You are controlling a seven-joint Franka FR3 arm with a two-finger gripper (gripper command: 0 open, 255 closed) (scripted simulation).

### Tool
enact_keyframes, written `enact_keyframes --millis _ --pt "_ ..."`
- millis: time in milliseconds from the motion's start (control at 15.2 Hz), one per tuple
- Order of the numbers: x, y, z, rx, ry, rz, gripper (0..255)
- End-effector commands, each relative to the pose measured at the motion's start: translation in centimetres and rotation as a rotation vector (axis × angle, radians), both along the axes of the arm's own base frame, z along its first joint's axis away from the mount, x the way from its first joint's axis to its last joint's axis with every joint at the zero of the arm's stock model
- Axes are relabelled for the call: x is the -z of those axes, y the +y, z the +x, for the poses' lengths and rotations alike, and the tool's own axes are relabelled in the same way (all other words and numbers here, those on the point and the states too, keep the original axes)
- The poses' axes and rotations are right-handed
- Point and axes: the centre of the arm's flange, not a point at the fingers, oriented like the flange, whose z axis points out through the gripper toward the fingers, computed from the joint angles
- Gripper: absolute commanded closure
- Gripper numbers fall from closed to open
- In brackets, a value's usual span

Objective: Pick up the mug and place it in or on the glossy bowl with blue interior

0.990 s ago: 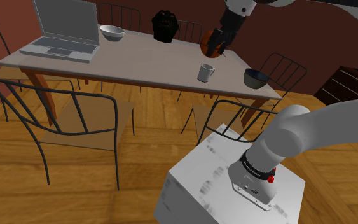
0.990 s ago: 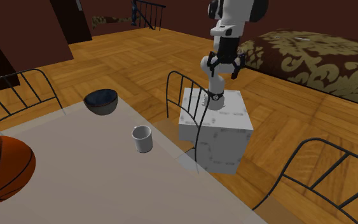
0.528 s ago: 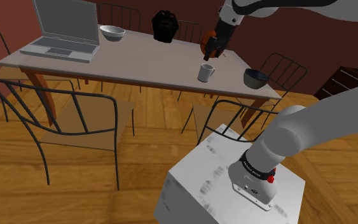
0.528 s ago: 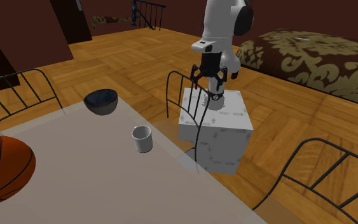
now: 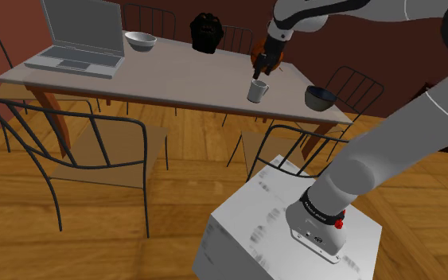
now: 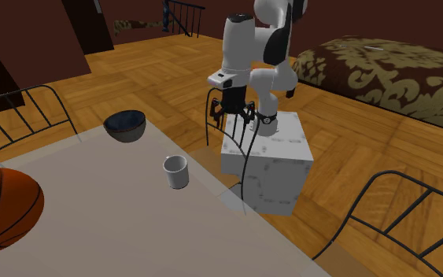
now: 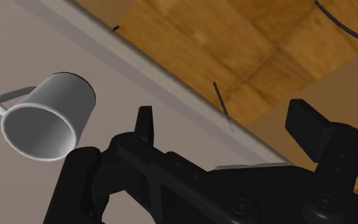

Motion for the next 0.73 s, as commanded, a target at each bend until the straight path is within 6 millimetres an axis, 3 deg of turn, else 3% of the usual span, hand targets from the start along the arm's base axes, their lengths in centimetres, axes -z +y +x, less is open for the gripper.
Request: enact_keyframes --millis 0,660 --pt "1.4 -1.7 1.4 -0.002 0.010 -0.004 0" --pt "7.8 -11.4 7.9 -0.009 0.058 -0.021 0"
